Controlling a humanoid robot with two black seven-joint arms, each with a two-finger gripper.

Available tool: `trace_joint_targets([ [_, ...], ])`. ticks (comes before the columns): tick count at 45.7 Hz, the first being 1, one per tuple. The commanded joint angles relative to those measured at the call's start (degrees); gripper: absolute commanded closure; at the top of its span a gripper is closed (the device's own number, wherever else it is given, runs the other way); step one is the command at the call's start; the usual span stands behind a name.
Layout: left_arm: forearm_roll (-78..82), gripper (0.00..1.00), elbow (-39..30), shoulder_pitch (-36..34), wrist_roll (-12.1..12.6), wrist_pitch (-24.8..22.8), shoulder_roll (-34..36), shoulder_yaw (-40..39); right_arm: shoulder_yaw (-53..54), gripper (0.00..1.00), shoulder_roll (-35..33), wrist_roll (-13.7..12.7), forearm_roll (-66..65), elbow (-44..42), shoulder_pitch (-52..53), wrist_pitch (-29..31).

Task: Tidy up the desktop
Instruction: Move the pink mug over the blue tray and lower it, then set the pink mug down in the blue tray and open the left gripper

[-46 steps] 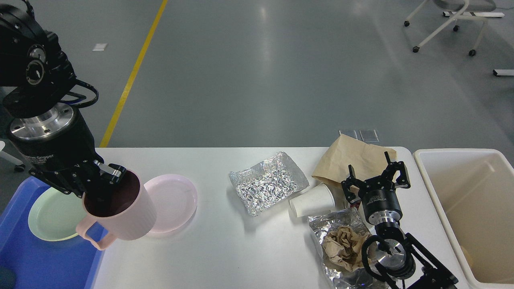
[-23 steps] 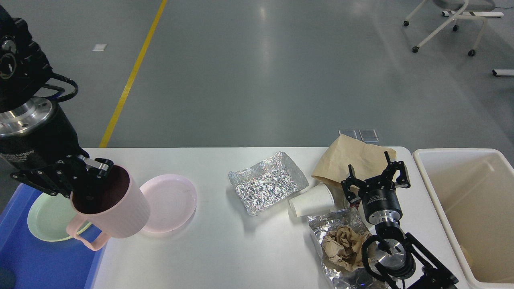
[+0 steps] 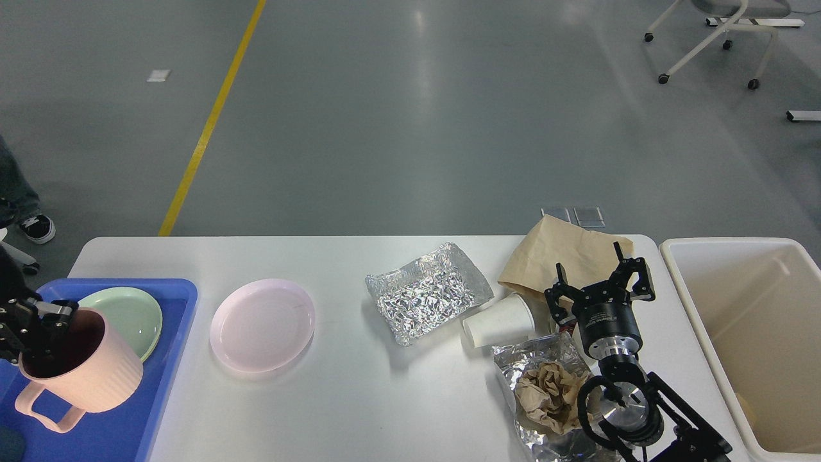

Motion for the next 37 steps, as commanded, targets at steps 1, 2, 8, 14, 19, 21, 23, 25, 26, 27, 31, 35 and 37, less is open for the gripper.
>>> trace_joint_targets([
  [1,3.26,0.98,5.10,8.92,0.26,4.07,5.61,-4.58,0.00,0.00,0.00,0.05,0.00,0.02,0.00,0.00],
  [2,4.22,0.98,5.71,10.33,0.18,4.77,6.67,-5.54,0.00,0.00,0.00,0.05,0.00,0.03,0.00,0.00],
  [8,6.52,0.98,14.14,22.45,-0.35,8.20,12.74,-12.84,0.00,0.00,0.00,0.05,0.00,-0.06,0.00,0.00],
  [14,6.43,0.98,19.60,31.60,-0.53,8.38,12.74,-20.48,0.00,0.00,0.00,0.05,0.00,0.02,0.00,0.00],
  [19,6.25,0.97,23.20,37.58,-0.26,8.56,12.74,-24.18,0.00,0.00,0.00,0.05,0.00,-0.06,0.00,0.00],
  [21,6.25,0.97,25.57,40.04,-0.44,8.47,12.48,-25.50,0.00,0.00,0.00,-0.04,0.00,-0.06,0.00,0.00],
  [23,6.34,0.96,27.33,42.24,-0.53,8.47,12.04,-27.17,0.00,0.00,0.00,-0.04,0.00,-0.06,0.00,0.00],
  [25,6.43,0.96,28.21,44.17,-0.44,8.47,11.60,-28.84,0.00,0.00,0.00,-0.04,0.00,-0.06,0.00,0.00],
  [26,6.43,0.96,28.48,44.88,-0.35,8.47,11.51,-29.54,0.00,0.00,0.00,0.05,0.00,-0.06,0.00,0.00],
  [27,6.43,0.96,28.57,45.58,-0.26,8.47,11.51,-29.98,0.00,0.00,0.00,-0.04,0.00,-0.06,0.00,0.00],
  [31,6.52,0.96,29.36,46.64,-0.17,8.64,11.51,-30.34,0.00,0.00,0.00,0.05,-0.09,-0.06,0.00,0.00],
  [35,6.78,0.96,29.97,46.91,-0.09,8.64,11.34,-30.25,0.00,0.00,0.00,0.05,-0.09,-0.06,0.00,0.00],
  [37,6.96,0.96,29.97,47.69,0.00,8.64,11.34,-30.60,0.00,0.00,0.00,-0.04,0.00,-0.06,0.00,0.00],
])
